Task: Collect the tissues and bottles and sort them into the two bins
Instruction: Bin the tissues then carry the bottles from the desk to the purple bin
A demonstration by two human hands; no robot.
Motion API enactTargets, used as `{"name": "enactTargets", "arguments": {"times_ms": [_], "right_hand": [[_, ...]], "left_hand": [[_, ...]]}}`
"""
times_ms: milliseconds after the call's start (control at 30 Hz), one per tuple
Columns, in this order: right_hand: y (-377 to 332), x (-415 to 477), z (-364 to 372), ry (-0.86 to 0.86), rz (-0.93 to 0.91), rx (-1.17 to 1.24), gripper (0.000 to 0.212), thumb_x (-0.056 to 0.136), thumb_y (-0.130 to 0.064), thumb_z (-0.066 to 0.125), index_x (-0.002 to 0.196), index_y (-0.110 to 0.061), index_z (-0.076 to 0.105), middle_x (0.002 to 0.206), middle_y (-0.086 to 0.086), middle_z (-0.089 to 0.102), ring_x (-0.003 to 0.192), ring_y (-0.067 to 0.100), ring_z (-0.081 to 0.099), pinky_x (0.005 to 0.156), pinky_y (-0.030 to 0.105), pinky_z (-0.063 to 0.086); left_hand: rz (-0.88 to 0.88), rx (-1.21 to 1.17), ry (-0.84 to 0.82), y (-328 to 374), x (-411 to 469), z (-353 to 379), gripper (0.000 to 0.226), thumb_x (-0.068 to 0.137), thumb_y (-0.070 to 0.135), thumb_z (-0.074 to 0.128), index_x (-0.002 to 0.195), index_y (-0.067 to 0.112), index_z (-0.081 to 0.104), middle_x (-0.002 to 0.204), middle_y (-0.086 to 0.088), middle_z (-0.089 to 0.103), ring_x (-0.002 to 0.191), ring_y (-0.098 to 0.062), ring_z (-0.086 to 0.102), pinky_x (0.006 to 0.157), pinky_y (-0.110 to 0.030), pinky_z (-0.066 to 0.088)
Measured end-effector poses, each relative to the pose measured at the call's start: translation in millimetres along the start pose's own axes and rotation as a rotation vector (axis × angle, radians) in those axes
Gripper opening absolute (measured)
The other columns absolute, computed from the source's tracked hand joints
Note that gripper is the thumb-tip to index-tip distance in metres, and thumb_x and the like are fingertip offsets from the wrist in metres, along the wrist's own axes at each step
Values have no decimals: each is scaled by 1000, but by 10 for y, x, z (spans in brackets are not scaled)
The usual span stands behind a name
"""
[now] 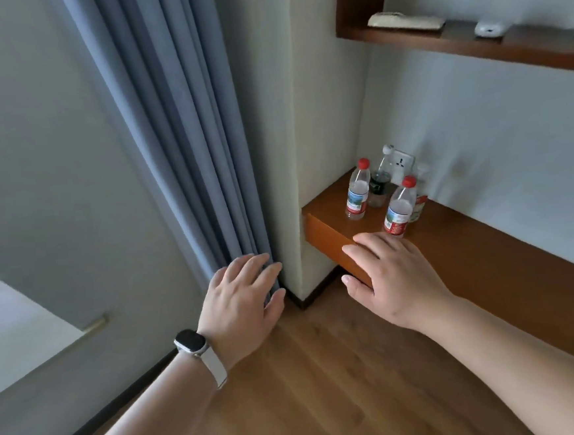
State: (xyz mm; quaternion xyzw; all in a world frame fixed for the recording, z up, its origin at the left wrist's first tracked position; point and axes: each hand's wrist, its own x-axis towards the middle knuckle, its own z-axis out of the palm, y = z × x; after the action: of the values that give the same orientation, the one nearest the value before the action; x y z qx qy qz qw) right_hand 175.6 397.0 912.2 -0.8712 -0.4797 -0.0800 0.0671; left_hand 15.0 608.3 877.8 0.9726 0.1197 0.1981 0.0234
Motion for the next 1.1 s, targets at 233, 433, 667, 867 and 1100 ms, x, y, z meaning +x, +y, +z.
{"name": "enactTargets", "arguments": {"times_ms": [233, 433, 667, 867, 1100], "right_hand": [[-160, 526, 62, 45, 197, -66, 53, 90, -52, 40, 123, -16, 60, 124, 3, 57, 113, 28, 53, 91, 44, 46], [-7, 630, 171, -11, 353, -91, 53, 91, -53, 37, 126, -19, 57, 128, 1, 55, 117, 25, 51, 97, 42, 44], [528, 825, 375, -42, 473, -94, 54, 91, -54, 34, 128, -22, 55, 129, 1, 55, 120, 25, 49, 98, 43, 43], [1144, 1123, 542, -42, 549, -36, 55, 91, -55, 30, 127, -21, 54, 129, 1, 56, 118, 23, 53, 98, 41, 45], [1903, 1313, 796, 11, 640, 56, 49, 89, -51, 52, 129, -23, 46, 131, -1, 56, 120, 22, 53, 101, 38, 42]], "left_hand": [[255, -12, 7, -613, 795, 167, 36, 94, 37, 50, 124, 21, 61, 128, 0, 61, 124, -26, 53, 95, -44, 46], [351, -80, -52, -643, 1339, 407, 42, 94, 41, 39, 125, 22, 60, 129, -1, 60, 122, -27, 54, 94, -45, 46], [418, -119, -84, -398, 1989, 822, 35, 93, 38, 56, 124, 22, 61, 130, -3, 61, 122, -28, 55, 95, -49, 47], [411, -121, -122, -179, 2627, 1222, 40, 91, 43, 49, 122, 21, 63, 126, -3, 63, 118, -26, 58, 91, -50, 51], [337, -191, -190, 136, 3276, 1779, 46, 88, 46, 44, 121, 19, 62, 123, -2, 64, 113, -24, 59, 90, -44, 50]]}}
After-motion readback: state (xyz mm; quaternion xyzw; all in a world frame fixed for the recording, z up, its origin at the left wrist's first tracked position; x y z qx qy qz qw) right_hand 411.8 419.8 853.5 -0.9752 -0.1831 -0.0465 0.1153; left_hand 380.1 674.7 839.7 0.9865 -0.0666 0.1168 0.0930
